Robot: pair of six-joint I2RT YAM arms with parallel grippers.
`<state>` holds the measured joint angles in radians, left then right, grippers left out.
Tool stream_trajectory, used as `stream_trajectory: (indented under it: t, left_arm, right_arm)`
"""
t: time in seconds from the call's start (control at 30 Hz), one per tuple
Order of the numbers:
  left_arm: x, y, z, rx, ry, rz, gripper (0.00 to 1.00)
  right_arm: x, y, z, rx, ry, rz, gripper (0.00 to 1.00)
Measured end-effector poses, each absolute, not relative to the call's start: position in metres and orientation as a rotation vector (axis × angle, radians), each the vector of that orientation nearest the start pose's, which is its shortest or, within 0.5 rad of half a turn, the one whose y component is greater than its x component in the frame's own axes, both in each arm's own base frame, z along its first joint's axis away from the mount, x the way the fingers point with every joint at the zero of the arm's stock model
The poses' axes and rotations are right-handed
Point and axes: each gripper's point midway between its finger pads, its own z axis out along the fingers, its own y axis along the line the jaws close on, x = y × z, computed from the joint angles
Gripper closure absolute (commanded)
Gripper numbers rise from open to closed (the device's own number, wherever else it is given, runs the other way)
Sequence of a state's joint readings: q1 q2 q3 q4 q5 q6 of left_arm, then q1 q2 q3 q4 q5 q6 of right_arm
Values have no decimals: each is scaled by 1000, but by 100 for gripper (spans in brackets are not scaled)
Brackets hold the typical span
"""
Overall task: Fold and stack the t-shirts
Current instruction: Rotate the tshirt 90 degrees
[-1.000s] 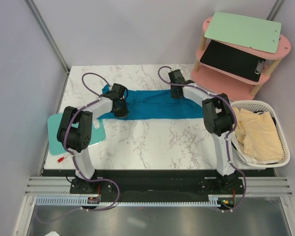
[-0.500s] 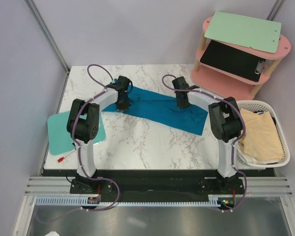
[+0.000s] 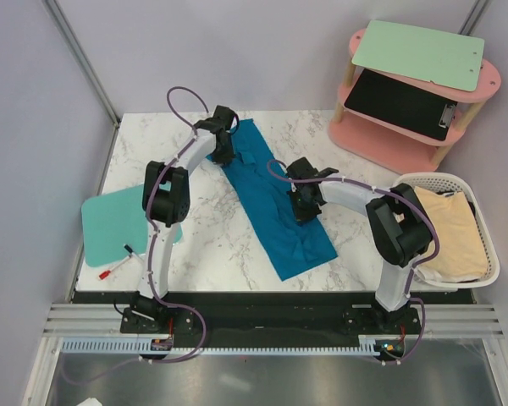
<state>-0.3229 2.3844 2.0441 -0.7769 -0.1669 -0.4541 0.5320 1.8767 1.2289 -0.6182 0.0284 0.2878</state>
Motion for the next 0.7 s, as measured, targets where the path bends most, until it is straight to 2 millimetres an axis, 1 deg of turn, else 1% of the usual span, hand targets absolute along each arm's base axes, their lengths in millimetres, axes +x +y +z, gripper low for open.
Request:
stream_trajectory:
  t: [0.07,0.1,0.2,0.23,0.27,0.3,0.33,0.37,0.43,0.47,0.5,0.53,0.57,0.63,0.67,0.7]
  left_arm:
    - [528,-168,34,-203,2633,-64,98]
    - [530,-170,36,-196,2629,-75,98]
    - [522,-173,42,-168,2637,-86,98]
    - [515,-172,44,-159,2640,-88,98]
    - [502,-170,45,-151,2657,-82,98]
    - [488,-170,48,-138,2665,-84,98]
    - [470,-170,53,-122,2675,-94,98]
    - [456,-171,58,-108,2686,-106,98]
    - [427,-181,73,-66,2669,-174,98]
    - [410,-187,84,-42,2656,-221,98]
    - [399,-195,95,-20,2636,-274,98]
    - [391,-201,102,-6,2616,-309,98]
    - [379,-211,108,19,2597,-360,98]
    - [359,-229,111,64,2582,-443,98]
    - [351,-234,107,75,2588,-466,98]
    - [339,-241,98,89,2603,-499,98]
  right_arm:
    - [297,211,15,-389,2854,262,100]
    - [291,219,15,-411,2862,316,100]
    - [280,234,16,-451,2877,415,100]
    - [278,236,17,-457,2881,436,100]
    - [277,238,17,-464,2883,447,100]
    - [277,241,19,-468,2882,459,100]
    - [279,243,20,-470,2878,467,100]
    - [282,246,24,-471,2868,474,100]
    - [295,254,35,-470,2829,492,100]
    - [305,261,45,-468,2794,508,100]
    - [317,267,55,-466,2756,524,100]
    - [329,274,64,-461,2714,538,100]
    - [340,280,74,-457,2677,550,100]
    - [362,289,88,-442,2614,569,100]
    - [375,292,93,-427,2588,573,100]
    - [385,294,96,-414,2570,574,100]
